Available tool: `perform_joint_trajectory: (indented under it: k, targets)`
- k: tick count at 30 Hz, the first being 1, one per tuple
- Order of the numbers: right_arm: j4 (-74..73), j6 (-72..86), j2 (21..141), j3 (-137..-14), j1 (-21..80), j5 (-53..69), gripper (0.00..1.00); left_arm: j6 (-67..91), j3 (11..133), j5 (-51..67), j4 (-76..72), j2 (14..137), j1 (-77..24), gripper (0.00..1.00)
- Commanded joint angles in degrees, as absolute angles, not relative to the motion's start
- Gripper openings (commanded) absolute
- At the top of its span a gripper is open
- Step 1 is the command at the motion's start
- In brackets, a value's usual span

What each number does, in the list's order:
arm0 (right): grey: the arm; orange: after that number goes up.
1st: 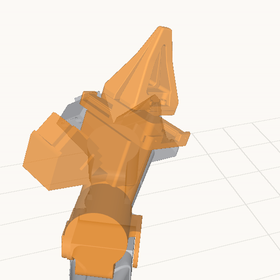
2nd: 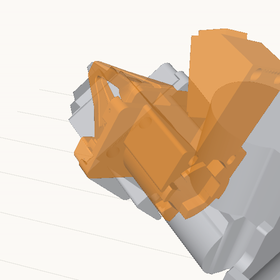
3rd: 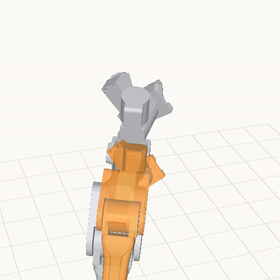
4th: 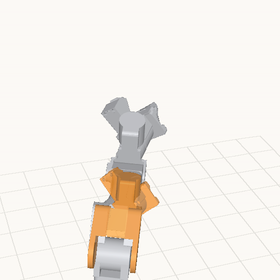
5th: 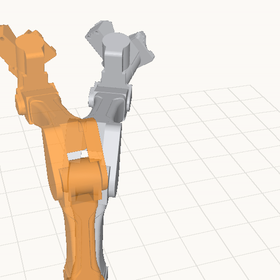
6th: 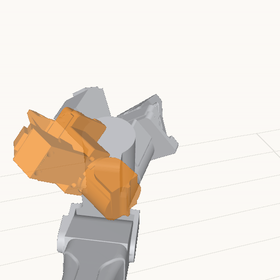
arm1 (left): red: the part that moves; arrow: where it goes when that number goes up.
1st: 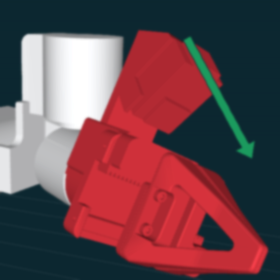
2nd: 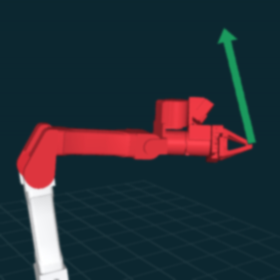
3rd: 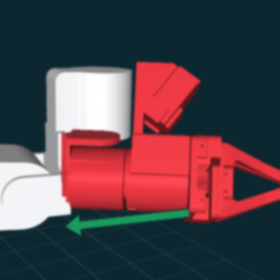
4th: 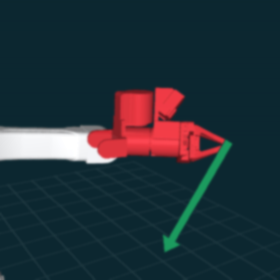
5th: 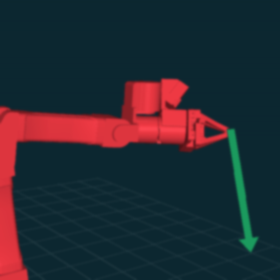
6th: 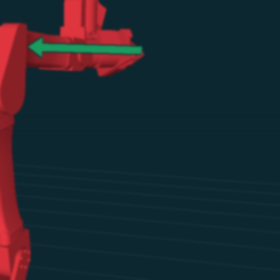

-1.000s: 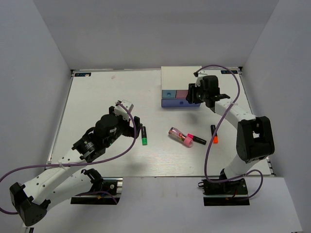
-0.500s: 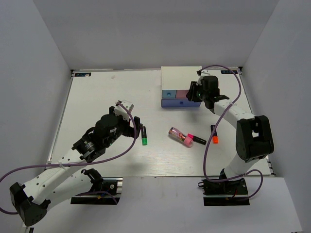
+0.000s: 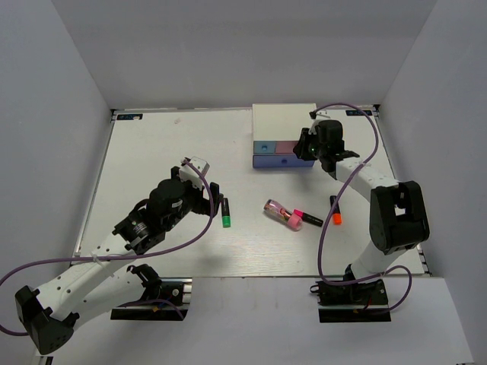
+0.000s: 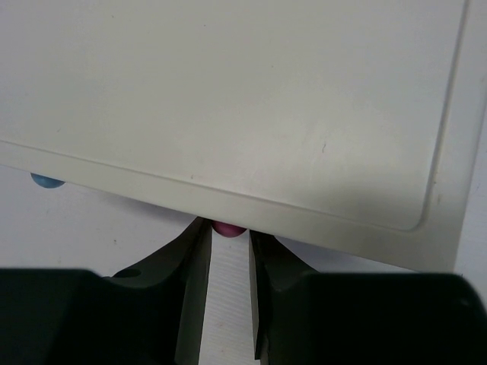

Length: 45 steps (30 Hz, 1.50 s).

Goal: Sort the stationery into containers
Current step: Open the drawer in the storage box.

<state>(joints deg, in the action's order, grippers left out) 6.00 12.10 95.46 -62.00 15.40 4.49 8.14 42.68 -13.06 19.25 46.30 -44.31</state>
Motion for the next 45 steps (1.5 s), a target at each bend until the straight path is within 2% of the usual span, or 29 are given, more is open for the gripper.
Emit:
perform_joint_trajectory:
  k: [1,25,31,35,36,37,41,45]
  targets:
    - [8.3,13.0,93.4,-60.6,15.3,5.1,0.22,7.8,42.8,-13.1,18.7,45.9,-43.9,0.99]
    - [3.1,12.7,77.9,-46.8,15.6,8.5,0.21,7.8,42.8,-12.6,18.7,46.9,-43.9,0.99]
    - [3.0,12.4,76.4,-44.6,15.7,10.0,0.31,7.8,42.8,-12.0,18.7,48.0,-43.9,0.99]
    - [3.1,12.0,76.4,-44.7,15.6,10.6,0.55,7.8,42.8,-12.0,18.7,49.1,-43.9,0.99]
    - [3.1,11.9,75.9,-44.7,15.5,10.8,0.66,7.8,42.8,-12.0,18.7,49.1,-43.9,0.99]
    - [3.1,11.5,76.0,-44.7,15.2,11.4,0.69,7.8,42.8,-12.0,18.7,49.1,-43.9,0.99]
    - [1.8,9.2,73.9,-44.6,15.4,13.4,0.73,7.8,42.8,-12.6,18.7,51.7,-43.9,0.99]
    - [-3.9,4.3,71.1,-45.2,15.2,17.2,0.73,9.1,43.4,-12.6,18.2,55.0,-43.9,0.97]
